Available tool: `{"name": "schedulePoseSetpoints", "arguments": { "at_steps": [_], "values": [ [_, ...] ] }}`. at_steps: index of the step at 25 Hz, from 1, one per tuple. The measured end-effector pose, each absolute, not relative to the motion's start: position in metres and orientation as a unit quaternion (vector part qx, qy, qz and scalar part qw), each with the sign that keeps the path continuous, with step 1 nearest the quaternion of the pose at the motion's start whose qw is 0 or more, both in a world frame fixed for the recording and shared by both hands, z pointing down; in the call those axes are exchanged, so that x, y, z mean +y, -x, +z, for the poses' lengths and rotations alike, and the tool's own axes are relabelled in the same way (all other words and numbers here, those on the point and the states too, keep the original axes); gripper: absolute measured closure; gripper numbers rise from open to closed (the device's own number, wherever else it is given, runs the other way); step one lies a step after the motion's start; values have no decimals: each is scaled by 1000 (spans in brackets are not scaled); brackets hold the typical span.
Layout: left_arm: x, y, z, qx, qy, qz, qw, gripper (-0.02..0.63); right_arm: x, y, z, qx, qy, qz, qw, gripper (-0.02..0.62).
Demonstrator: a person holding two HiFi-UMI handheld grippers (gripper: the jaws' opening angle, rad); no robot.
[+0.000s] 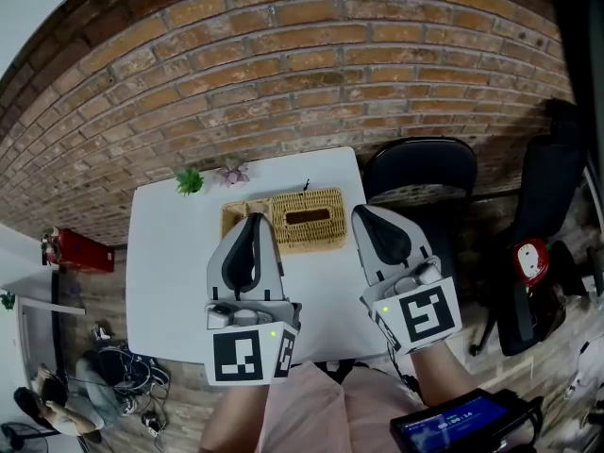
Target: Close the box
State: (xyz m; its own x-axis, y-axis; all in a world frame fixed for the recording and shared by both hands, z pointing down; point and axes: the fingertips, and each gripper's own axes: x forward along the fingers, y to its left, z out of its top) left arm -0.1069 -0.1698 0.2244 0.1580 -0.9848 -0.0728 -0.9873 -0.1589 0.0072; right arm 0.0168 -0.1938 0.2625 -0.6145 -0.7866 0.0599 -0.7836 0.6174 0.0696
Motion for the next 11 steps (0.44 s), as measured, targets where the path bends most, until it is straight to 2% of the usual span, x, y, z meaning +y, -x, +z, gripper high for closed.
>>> {"name": "schedulePoseSetpoints", "arguments": {
  "at_steps": [11],
  "values": [
    [-173, 115, 229, 644, 764, 27, 19, 583, -196, -7, 267, -897, -440, -17, 47, 597]
  ]
}}
